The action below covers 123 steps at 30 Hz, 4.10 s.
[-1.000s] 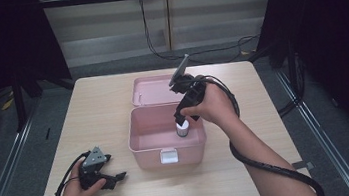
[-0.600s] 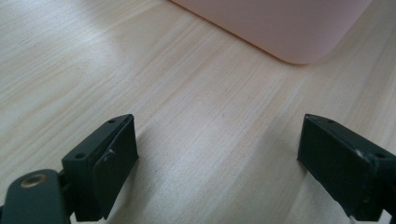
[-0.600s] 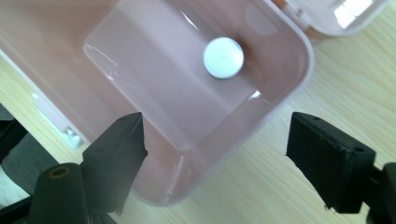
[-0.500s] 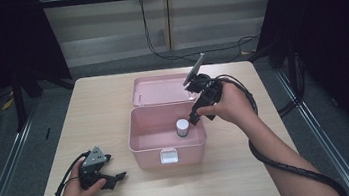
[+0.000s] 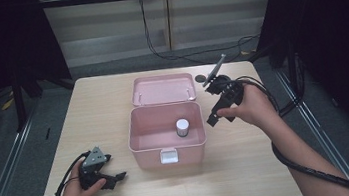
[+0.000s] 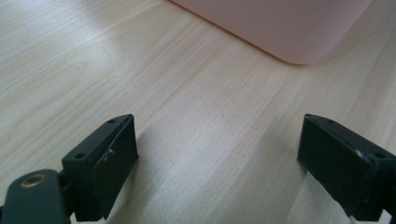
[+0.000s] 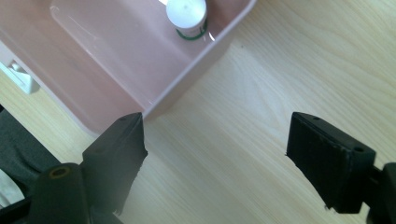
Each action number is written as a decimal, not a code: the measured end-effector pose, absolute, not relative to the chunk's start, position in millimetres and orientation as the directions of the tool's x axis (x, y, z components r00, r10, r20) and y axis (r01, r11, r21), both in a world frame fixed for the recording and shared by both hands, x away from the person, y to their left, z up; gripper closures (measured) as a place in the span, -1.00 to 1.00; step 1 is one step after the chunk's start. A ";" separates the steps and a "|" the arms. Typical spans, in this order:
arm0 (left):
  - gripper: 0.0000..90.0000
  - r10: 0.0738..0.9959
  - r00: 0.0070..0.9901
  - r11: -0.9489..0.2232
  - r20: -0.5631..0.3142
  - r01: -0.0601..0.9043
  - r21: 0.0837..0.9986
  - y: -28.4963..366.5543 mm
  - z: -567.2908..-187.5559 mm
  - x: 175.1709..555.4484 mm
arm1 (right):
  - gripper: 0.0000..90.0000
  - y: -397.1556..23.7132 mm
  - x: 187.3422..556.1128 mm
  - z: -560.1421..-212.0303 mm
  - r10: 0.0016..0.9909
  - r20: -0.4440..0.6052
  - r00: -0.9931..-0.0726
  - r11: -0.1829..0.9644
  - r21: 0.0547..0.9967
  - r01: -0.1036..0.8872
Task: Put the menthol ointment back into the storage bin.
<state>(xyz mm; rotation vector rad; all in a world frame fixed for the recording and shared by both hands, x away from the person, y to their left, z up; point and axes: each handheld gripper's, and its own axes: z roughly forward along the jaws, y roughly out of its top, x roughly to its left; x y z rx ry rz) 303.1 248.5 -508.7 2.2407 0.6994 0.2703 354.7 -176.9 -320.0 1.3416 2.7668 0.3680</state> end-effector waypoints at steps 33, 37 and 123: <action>-0.75 0.560 0.828 -0.562 -0.026 0.403 0.723 248.5 -508.8 302.9 | -0.61 -213.9 337.7 -366.7 0.787 0.070 -0.613 0.595 0.181 0.783; -0.75 0.561 0.828 -0.562 -0.026 0.403 0.723 248.5 -508.8 302.9 | -0.61 -214.9 335.7 -373.4 0.785 0.069 -0.616 0.597 0.181 0.782; -0.75 0.568 0.823 -0.563 -0.018 0.404 0.721 248.4 -508.5 302.1 | -0.75 -277.1 269.6 -505.2 0.752 0.030 -0.658 0.477 0.664 0.575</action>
